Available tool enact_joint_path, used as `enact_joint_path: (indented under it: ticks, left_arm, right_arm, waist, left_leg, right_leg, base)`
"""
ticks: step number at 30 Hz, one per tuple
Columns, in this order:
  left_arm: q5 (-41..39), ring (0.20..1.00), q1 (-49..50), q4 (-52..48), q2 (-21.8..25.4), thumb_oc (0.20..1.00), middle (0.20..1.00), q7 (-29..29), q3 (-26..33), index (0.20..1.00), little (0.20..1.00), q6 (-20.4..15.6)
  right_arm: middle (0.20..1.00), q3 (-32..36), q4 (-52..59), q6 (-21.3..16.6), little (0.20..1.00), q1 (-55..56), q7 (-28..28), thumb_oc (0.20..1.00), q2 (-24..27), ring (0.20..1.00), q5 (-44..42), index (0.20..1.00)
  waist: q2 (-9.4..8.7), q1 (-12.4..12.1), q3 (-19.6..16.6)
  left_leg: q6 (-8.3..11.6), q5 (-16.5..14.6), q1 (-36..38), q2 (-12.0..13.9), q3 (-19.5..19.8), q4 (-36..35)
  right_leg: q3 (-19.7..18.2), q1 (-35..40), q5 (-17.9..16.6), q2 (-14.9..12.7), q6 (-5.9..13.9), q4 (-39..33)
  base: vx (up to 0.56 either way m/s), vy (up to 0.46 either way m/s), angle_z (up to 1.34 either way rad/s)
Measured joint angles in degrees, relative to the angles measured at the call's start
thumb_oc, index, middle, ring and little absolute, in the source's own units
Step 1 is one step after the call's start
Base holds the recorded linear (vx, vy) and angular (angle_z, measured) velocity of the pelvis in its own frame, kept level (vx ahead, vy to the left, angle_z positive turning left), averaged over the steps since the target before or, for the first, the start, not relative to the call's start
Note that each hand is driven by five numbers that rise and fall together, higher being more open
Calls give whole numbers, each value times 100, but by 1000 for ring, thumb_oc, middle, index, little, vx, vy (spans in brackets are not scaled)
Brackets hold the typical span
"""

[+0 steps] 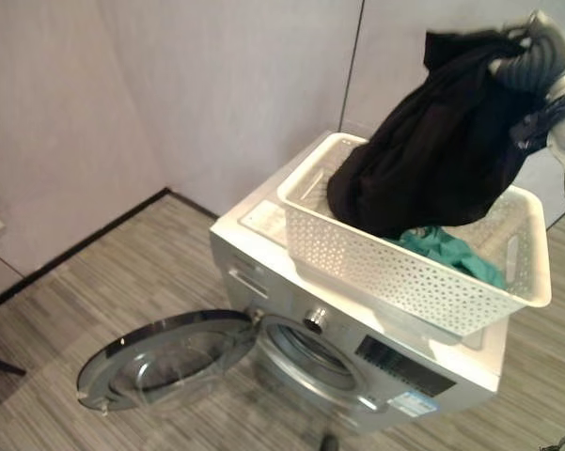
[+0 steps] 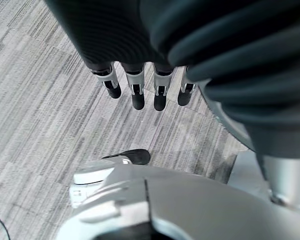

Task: Grab the laundry basket,head to the washer,open it,put in the laundry and shut it.

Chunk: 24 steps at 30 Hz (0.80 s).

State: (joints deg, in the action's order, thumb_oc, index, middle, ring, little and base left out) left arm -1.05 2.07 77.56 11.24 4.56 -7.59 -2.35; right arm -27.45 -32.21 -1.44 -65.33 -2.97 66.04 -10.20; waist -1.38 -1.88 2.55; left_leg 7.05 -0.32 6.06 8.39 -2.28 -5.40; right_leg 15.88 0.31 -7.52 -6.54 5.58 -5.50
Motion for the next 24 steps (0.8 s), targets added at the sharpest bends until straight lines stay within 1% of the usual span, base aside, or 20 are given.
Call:
enact_joint_path:
  ticks: [3,8,10,13,14,18,20,21,22,23,24]
  left_arm:
    - [13,1000,16,-22,-48,1000,1000,129,-26,1000,1000,5]
    - [164,1000,38,-57,-49,1000,1000,164,-54,1000,1000,6]
    - [175,1000,36,-57,-49,1000,1000,168,-59,1000,1000,6]
    - [195,1000,37,-61,-50,1000,1000,197,-129,1000,1000,5]
    - [211,1000,27,-65,-44,1000,1000,205,-188,1000,1000,5]
    - [223,1000,32,-73,-44,1000,1000,240,-235,1000,1000,6]
    - [224,1000,26,-72,-45,1000,1000,290,-267,1000,1000,5]
    - [311,1000,25,-116,-44,1000,1000,321,-273,1000,1000,4]
    - [374,1000,17,-125,-43,1000,1000,325,-273,1000,1000,3]
    - [374,1000,17,-125,-43,1000,1000,325,-273,1000,1000,3]
    - [388,1000,13,-134,-44,1000,1000,336,-283,1000,1000,0]
  right_arm:
    - [200,288,211,11,200,7,-453,200,-90,200,297,200]
    - [200,610,503,16,200,177,-858,200,-234,200,877,200]
    - [200,610,544,16,200,204,-936,200,-255,200,973,200]
    - [200,608,543,51,200,203,-995,200,-253,200,1335,200]
    - [200,602,542,87,200,203,-1096,200,-252,200,1590,200]
    - [200,599,415,189,200,195,-1342,200,-230,200,2139,200]
    - [200,586,233,257,200,132,-1449,200,-218,200,2291,200]
    - [200,398,-37,305,200,-41,-1584,200,-105,200,2549,200]
    - [200,361,-101,322,200,-75,-1597,200,-10,200,2624,200]
    - [200,361,-101,322,200,-75,-1597,200,-10,200,2624,200]
    - [200,140,-379,377,200,-391,-1700,200,3,200,2672,200]
  waist:
    - [34,3,-21]
    - [46,-17,-94]
    - [42,-19,-105]
    - [40,-32,-120]
    - [44,-32,-125]
    - [53,-38,-138]
    - [54,-41,-141]
    - [56,-47,-144]
    - [56,-64,-144]
    - [56,-64,-144]
    - [61,-49,-148]
  left_leg:
    - [3,2,13,7,-2,0]
    - [-4,-2,83,6,1,-1]
    - [-5,-2,84,6,4,0]
    - [-4,-2,84,3,7,0]
    - [-4,-1,87,-1,9,0]
    - [-4,-1,88,-1,16,0]
    - [-4,-1,89,-3,19,1]
    - [-4,-1,88,-3,22,0]
    - [-4,-1,88,-2,25,0]
    - [-4,-1,88,-2,25,0]
    - [-4,-1,91,-3,22,0]
  right_leg:
    - [-13,9,-6,12,-9,0]
    - [-20,86,18,2,13,-1]
    - [-19,86,16,-2,14,-1]
    - [-11,87,11,-11,14,-1]
    - [-7,88,1,-25,-1,-1]
    - [8,93,-1,-32,-2,-1]
    - [13,96,-1,-31,-1,-1]
    - [17,97,-1,-34,0,0]
    - [19,99,0,-36,2,0]
    - [19,99,0,-36,2,0]
    - [18,101,0,-39,2,-1]
  base:
    - [0,0,0]
    - [0,0,0]
    - [0,0,0]
    - [0,0,0]
    - [0,0,0]
    - [0,0,0]
    - [0,0,0]
    - [0,0,0]
    - [0,0,0]
    - [0,0,0]
    - [0,0,0]
